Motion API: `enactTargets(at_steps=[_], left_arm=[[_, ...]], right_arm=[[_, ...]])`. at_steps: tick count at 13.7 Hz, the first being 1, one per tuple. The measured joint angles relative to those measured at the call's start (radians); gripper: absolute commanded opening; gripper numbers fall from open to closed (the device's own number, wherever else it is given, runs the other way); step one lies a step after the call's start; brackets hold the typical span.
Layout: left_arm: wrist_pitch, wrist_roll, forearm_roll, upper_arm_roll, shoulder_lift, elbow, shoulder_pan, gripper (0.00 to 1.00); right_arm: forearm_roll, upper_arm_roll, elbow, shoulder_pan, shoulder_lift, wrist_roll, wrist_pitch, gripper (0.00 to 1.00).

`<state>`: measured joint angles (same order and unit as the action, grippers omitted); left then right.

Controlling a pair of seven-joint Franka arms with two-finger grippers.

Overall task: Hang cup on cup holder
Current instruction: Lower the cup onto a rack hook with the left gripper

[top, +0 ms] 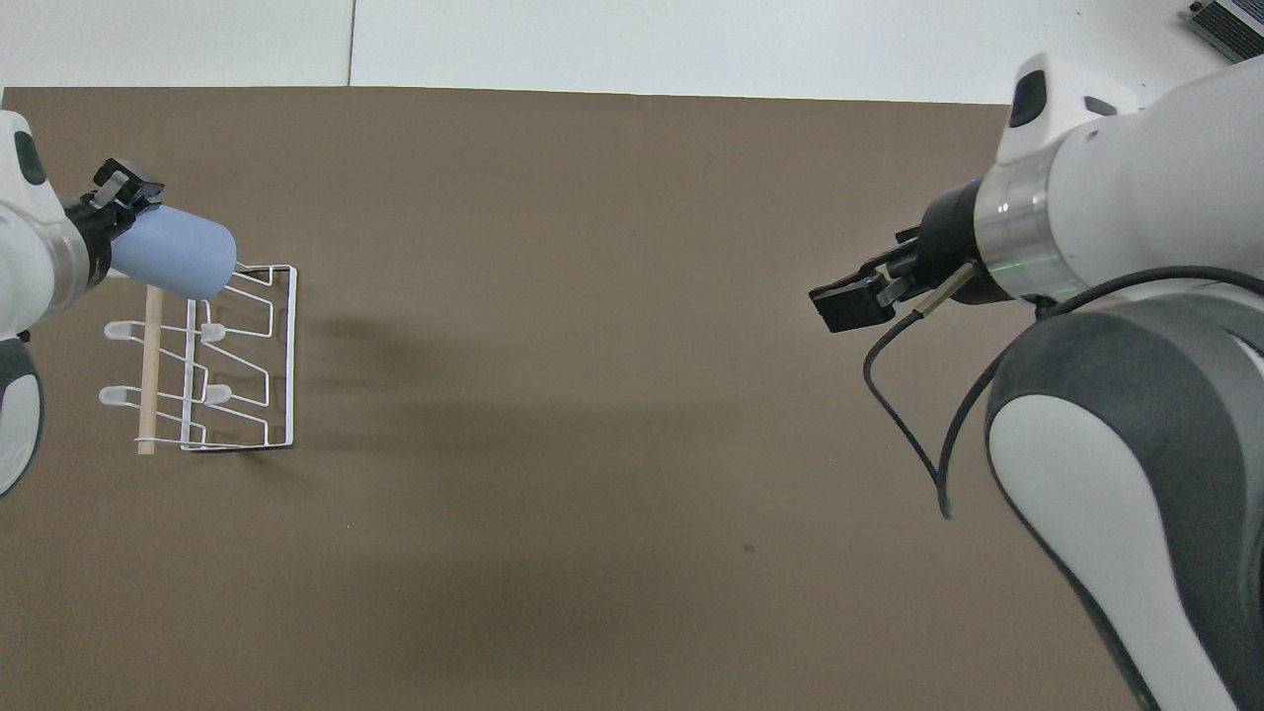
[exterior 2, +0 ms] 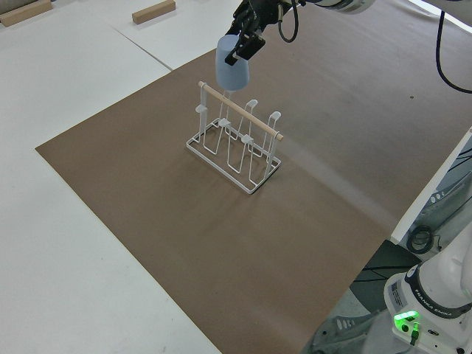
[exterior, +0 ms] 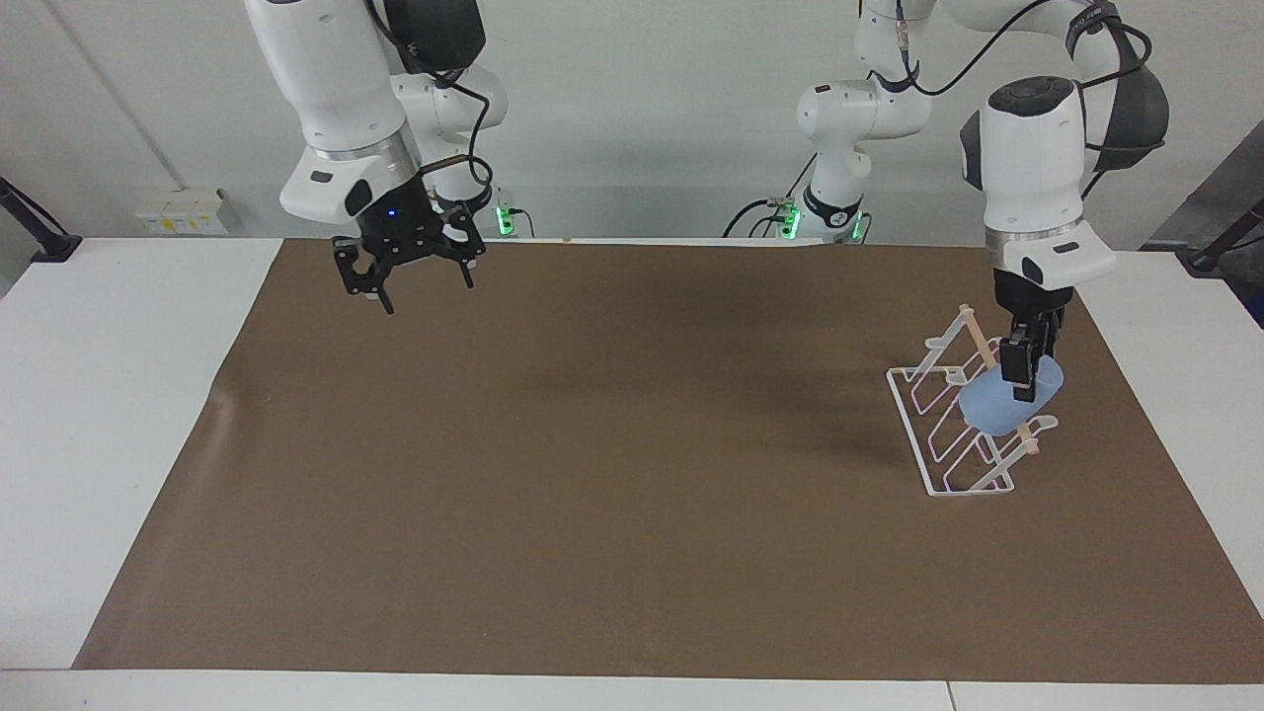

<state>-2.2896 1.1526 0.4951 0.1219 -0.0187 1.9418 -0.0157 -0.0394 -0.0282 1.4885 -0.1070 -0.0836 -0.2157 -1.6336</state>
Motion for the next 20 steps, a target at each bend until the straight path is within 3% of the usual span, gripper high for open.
enactTargets(at_steps=[6, 13, 19, 20], left_arm=[[-0.001, 0.016, 0.014, 0.007, 0.013, 0.021, 0.009, 0.00], [-0.010, 0.019, 0.018, 0.010, 0.013, 0.065, 0.012, 0.00], [-0.080, 0.021, 0.035, 0.010, 0.013, 0.141, 0.012, 0.00], [-0.094, 0.021, 0.035, 0.009, 0.013, 0.152, 0.011, 0.09]], right_arm=[[0.001, 0.106, 0.015, 0.034, -0.001, 0.046, 0.047, 1.00], [0.001, 0.107, 0.091, 0.028, 0.013, 0.140, 0.015, 1.00], [0.001, 0.122, 0.090, 0.028, 0.038, 0.172, 0.030, 1.00], [0.001, 0.122, 0.090, 0.028, 0.040, 0.175, 0.031, 1.00]])
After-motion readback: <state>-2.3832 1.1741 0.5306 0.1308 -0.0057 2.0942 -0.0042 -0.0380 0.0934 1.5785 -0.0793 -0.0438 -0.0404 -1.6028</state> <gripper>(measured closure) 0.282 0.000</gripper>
